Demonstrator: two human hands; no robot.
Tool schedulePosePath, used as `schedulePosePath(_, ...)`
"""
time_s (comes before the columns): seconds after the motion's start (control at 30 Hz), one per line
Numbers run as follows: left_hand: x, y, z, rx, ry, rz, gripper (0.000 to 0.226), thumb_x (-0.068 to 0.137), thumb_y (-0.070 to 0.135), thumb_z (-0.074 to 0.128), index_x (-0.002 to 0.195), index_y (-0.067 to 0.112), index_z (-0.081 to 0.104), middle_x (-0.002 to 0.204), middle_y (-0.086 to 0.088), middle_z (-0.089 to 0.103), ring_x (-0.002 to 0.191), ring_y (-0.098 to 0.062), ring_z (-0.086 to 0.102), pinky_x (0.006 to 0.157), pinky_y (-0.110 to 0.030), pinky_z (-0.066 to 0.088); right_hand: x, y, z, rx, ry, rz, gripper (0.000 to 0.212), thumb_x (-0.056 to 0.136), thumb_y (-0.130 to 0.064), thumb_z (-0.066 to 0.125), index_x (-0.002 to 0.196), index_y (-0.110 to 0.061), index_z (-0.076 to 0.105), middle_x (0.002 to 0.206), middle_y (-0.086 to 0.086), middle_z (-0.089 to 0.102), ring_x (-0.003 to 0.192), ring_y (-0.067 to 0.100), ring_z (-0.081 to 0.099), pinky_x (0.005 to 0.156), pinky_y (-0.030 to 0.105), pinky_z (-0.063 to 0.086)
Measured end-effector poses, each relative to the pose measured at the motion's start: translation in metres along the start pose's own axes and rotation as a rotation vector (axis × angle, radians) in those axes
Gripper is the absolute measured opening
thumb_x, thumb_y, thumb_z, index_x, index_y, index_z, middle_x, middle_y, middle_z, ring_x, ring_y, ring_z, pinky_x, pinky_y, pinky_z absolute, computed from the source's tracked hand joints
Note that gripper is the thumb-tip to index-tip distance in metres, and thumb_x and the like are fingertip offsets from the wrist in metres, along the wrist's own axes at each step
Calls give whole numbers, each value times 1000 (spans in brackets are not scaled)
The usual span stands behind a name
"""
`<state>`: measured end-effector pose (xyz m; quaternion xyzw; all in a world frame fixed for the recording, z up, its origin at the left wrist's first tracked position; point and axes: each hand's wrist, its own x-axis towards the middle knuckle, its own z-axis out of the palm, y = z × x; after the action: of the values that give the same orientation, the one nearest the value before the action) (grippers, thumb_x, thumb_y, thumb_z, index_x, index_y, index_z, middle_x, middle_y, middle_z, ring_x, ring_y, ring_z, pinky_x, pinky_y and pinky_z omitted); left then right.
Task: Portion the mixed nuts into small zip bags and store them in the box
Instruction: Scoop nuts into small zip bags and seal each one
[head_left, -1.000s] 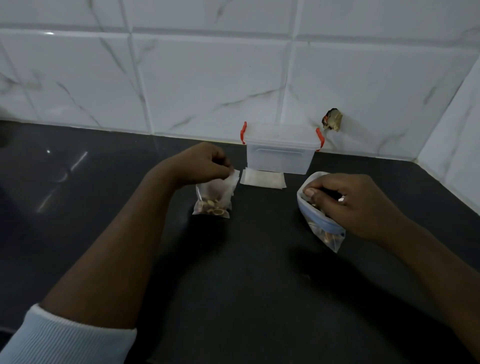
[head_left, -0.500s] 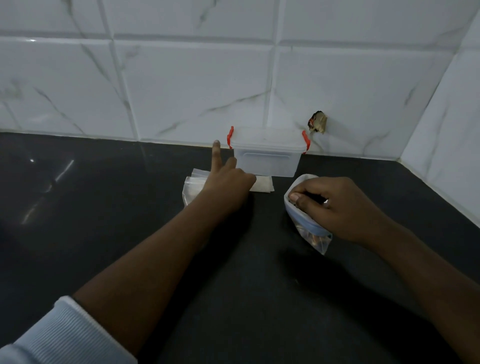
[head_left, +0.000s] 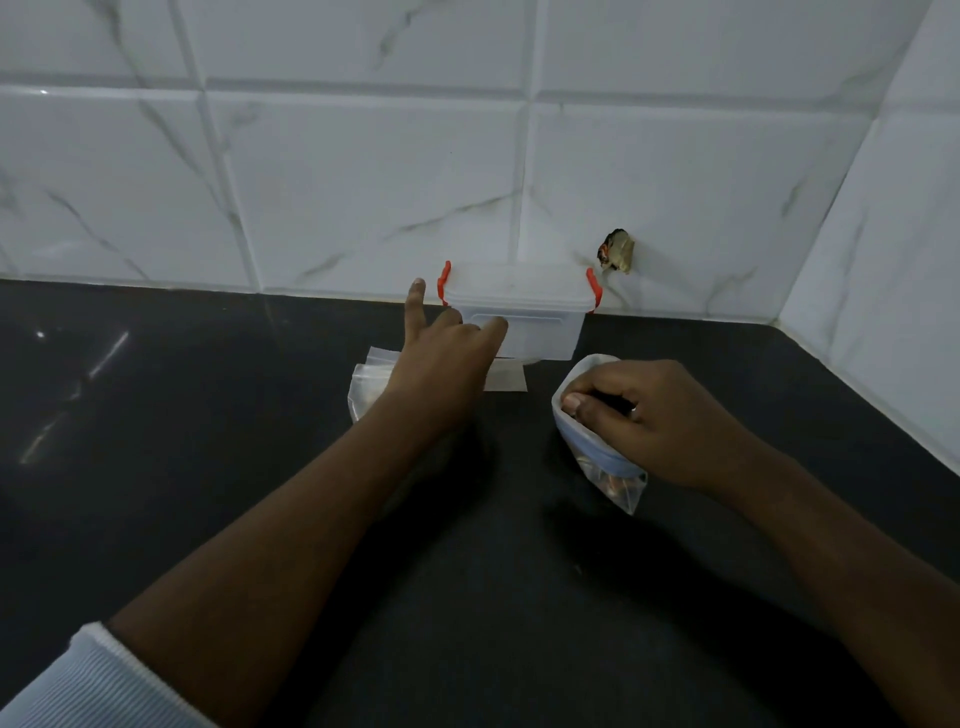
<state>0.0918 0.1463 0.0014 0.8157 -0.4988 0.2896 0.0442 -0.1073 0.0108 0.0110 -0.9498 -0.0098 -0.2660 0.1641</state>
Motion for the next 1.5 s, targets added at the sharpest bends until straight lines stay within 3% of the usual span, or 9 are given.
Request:
schedulePosePath(0.07, 0, 1, -5, -100, 69, 0, 38, 91, 11, 62, 128, 17, 58, 104, -5, 73, 109, -26, 64, 121, -58, 21, 0, 1, 1, 1, 5, 7, 16, 99, -21, 64, 105, -16, 77, 92, -15, 69, 86, -4, 64, 74, 6, 44)
schedulePosePath(0.1, -1, 1, -8, -193, 104, -14, 35, 92, 12, 61, 126, 16, 60, 102, -4, 72, 102, -23, 65, 114, -49, 35, 0, 1, 1, -2, 20, 8, 16, 99, -22, 63, 108, -17, 76, 96, -13, 70, 88, -1, 64, 75, 8, 45)
schedulePosePath(0.2, -5, 12, -25, -744, 153, -198, 30, 93, 14, 62, 124, 17, 62, 94, 5, 68, 83, -10, 63, 78, -27, 52, 2, 0, 2, 23, 131, 15, 21, 98, -18, 65, 118, -15, 72, 109, -8, 68, 97, 4, 63, 80, 12, 48)
schedulePosePath(0.37, -15, 35, -43, -1626, 46, -493, 34, 94, 0, 65, 125, 11, 57, 90, -14, 71, 75, -21, 75, 65, -34, 62, 4, -9, 4, 230, 215, 189, 20, 92, -17, 76, 111, -19, 68, 107, -17, 63, 97, 6, 66, 73, 17, 55)
schedulePosePath(0.57, -15, 43, -45, -2078, -1, -551, 42, 91, 1, 70, 130, 9, 55, 84, -11, 74, 79, -21, 73, 74, -33, 60, 4, -10, 4, 407, 195, 317, 16, 91, -23, 77, 105, -21, 70, 95, -6, 72, 86, 11, 73, 71, 28, 63)
schedulePosePath(0.8, -18, 46, -44, -2017, -1, -486, 46, 83, -8, 74, 124, 9, 61, 106, -18, 72, 97, -29, 72, 80, -36, 62, 5, -7, 7, 512, 230, 305, 26, 90, -11, 77, 113, -17, 67, 98, 4, 75, 92, 19, 75, 84, 42, 64)
schedulePosePath(1.03, -19, 47, -40, -2014, 35, -489, 42, 84, -10, 73, 121, 7, 62, 94, -18, 72, 89, -30, 71, 80, -39, 62, 4, -7, 6, 501, 250, 305, 21, 90, -10, 77, 108, -15, 71, 96, 4, 74, 91, 21, 75, 83, 45, 63)
schedulePosePath(1.5, -19, 48, -44, -2004, 39, -464, 41, 85, -7, 73, 122, 4, 62, 95, -20, 74, 87, -28, 74, 77, -35, 61, 4, -11, 5, 460, 246, 269, 18, 92, -11, 76, 110, -11, 72, 92, 3, 77, 83, 15, 76, 76, 31, 64)
